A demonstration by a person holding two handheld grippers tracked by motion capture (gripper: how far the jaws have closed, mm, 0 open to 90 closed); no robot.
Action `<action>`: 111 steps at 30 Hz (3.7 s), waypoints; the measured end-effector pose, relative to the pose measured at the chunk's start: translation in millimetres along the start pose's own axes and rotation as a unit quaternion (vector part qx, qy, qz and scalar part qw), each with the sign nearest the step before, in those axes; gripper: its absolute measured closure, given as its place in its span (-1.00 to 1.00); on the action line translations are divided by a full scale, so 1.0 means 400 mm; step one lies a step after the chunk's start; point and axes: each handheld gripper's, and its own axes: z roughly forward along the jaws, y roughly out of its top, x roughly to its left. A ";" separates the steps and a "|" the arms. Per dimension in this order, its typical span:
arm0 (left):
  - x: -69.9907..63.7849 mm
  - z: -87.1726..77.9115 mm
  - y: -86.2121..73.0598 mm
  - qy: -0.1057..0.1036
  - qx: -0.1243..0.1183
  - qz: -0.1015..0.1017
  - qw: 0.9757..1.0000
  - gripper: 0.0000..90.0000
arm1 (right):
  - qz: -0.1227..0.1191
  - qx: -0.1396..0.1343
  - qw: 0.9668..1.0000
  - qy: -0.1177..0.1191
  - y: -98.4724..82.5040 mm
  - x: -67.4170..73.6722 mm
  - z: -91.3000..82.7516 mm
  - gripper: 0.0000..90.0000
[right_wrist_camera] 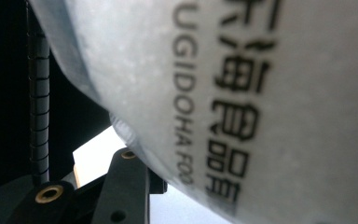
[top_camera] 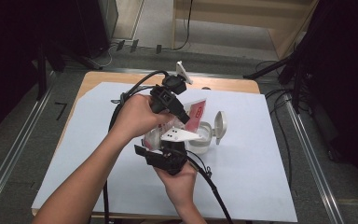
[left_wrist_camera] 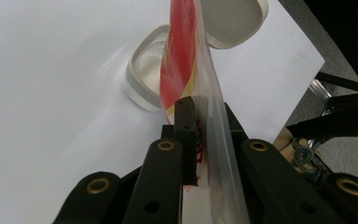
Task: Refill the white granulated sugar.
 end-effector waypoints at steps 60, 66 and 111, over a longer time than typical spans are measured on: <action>-0.010 0.000 0.010 0.007 0.009 0.008 1.000 0.84 | 0.012 -0.004 1.000 0.001 0.006 0.000 -0.003 0.45; -0.013 0.002 0.006 0.009 0.006 0.010 1.000 0.84 | 0.013 -0.003 1.000 -0.002 0.004 0.001 -0.002 0.45; -0.030 0.008 0.037 0.005 0.011 0.017 1.000 0.84 | 0.014 -0.018 1.000 -0.008 0.010 -0.009 -0.021 0.44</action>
